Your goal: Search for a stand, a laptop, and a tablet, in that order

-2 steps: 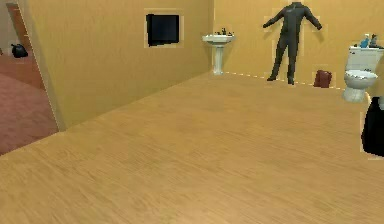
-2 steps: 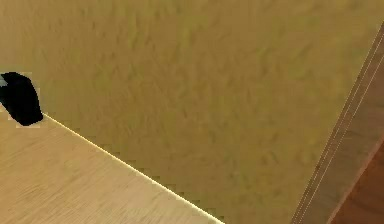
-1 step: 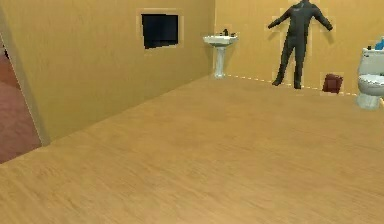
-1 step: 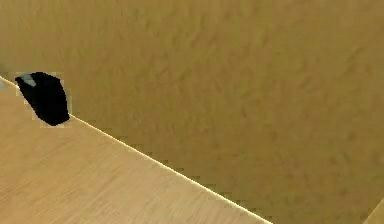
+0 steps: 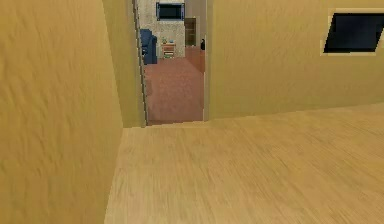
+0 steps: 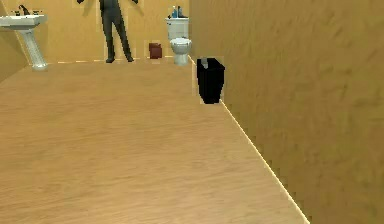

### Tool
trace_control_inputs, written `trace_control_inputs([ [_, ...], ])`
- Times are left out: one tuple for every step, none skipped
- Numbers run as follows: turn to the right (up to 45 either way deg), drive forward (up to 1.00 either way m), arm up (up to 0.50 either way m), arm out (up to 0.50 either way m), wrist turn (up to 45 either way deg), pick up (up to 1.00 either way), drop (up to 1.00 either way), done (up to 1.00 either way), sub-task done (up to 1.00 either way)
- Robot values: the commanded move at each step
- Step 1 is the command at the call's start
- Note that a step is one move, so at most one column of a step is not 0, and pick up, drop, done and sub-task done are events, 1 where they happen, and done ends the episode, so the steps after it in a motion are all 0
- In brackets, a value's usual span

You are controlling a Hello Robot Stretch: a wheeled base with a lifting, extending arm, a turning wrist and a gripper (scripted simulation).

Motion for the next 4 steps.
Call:
trace_control_inputs([
  [-6.0,0.0,0.0,0.0,0.0,0.0,0.0,0.0,0.0],
  [0.0,1.0,0.0,0.0,0.0,0.0,0.0,0.0,0.0],
  [0.0,1.0,0.0,0.0,0.0,0.0,0.0,0.0,0.0],
  [0.0,1.0,0.0,0.0,0.0,0.0,0.0,0.0,0.0],
])
